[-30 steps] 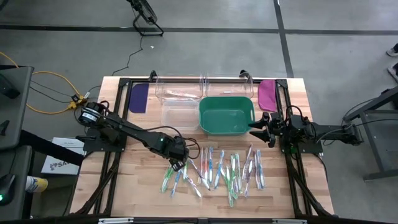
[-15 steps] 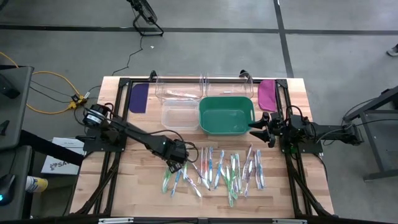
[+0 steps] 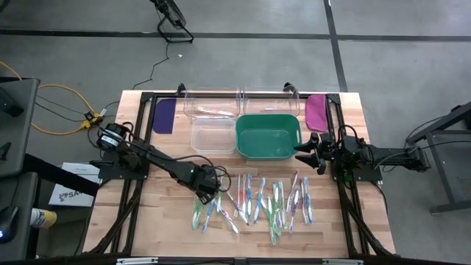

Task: Pick & Place Toothbrushes
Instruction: Put the green toothbrush into the white bin

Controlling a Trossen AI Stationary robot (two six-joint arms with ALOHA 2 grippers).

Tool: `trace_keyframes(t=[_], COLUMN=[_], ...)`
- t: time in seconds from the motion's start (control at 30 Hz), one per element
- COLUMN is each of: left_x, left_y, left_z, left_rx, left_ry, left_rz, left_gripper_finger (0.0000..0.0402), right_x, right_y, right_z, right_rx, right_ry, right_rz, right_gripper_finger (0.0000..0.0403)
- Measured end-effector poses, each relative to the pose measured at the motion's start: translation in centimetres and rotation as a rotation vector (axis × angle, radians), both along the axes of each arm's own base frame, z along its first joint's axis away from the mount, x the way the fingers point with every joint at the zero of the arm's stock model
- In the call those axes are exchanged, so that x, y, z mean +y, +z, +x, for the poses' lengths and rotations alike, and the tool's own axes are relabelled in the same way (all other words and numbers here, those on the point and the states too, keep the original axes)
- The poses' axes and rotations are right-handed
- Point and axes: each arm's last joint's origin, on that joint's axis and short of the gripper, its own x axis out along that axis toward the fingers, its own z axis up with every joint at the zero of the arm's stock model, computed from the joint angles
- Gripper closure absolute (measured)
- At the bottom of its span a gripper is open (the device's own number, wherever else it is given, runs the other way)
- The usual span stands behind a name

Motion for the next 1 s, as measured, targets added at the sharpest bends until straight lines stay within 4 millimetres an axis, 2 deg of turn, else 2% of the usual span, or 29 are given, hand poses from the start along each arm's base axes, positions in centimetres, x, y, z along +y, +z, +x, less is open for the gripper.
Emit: trace_keyframes(t=[0.33,0.7,1.0], left_x=[-0.8,-3.0,-3.8], left_y=[0.0,-0.1,-0.1], left_z=[-0.3,-1.3,-1.7], left_rx=[-0.014,-0.024,-0.012], left_ry=[0.108,0.269,0.281], left_rz=[-0.001,-0.043,-0.072], left_gripper_finger=[0.0238,0.0238,0.0238], right_x=[0.0,0.0,0.0], right_y=[0.0,0.0,0.0], right_z=[0.0,0.0,0.0], right_rx=[0.0,-0.001,-0.002], right_ry=[0.0,-0.001,-0.001], right_rz=[0.0,0.0,0.0], right_gripper_finger=[0.017,0.017,0.017])
